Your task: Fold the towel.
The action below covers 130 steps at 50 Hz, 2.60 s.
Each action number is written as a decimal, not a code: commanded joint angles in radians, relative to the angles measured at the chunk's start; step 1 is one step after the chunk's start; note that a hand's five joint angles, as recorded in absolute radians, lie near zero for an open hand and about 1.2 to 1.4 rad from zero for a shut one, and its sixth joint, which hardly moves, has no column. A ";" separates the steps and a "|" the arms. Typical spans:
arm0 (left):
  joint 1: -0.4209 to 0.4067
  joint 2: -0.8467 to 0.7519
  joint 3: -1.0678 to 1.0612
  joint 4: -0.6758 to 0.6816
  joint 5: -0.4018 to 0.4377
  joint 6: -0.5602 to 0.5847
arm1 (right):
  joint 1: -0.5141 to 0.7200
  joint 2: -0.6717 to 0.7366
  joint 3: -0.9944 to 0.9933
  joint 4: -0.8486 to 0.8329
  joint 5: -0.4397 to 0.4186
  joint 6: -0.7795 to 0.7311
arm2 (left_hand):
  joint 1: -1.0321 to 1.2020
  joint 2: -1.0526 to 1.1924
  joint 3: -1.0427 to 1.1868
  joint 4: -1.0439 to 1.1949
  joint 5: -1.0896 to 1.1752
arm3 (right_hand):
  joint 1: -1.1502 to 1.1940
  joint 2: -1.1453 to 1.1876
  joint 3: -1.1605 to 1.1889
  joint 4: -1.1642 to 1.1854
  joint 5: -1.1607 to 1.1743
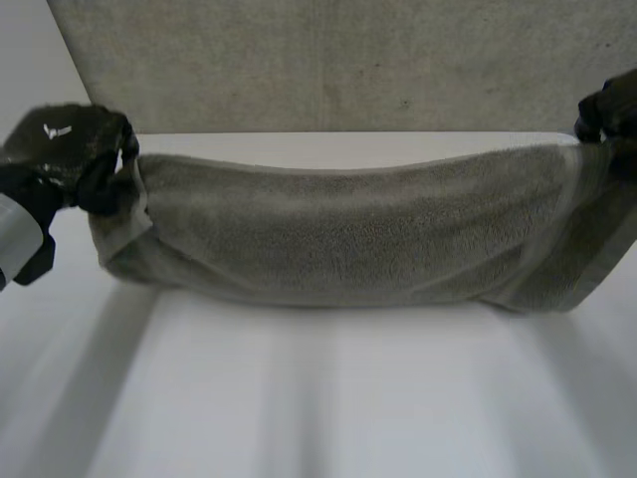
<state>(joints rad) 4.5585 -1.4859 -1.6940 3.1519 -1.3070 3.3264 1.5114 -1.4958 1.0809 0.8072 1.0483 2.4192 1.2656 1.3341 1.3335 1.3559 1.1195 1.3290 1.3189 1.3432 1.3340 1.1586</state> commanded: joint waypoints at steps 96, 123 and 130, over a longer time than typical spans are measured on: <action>0.209 -0.072 -0.098 0.251 0.417 -0.229 | -0.054 0.021 0.243 -0.457 -0.116 -0.051 | 0.131 0.062 0.063 0.040 0.102 | 0.067 0.077 0.053 0.062 0.063; 0.120 -0.221 0.404 0.154 0.272 -0.412 | 0.085 0.261 -0.350 -0.349 0.009 0.231 | 0.131 0.062 0.063 0.040 0.102 | 0.067 0.077 0.053 0.062 0.063; 0.125 -0.171 0.249 0.143 0.307 -0.401 | 0.089 0.255 -0.190 -0.198 0.009 -0.052 | 0.131 0.062 0.063 0.040 0.102 | 0.067 0.077 0.053 0.062 0.063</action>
<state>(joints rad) 4.6794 -1.7014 -1.3165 3.3021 -1.0335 2.9134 1.6050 -1.2398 0.7601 0.4871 1.0656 2.5720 1.2677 1.3495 1.3430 1.3606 1.1474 1.3292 1.3243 1.3439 1.3424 1.1584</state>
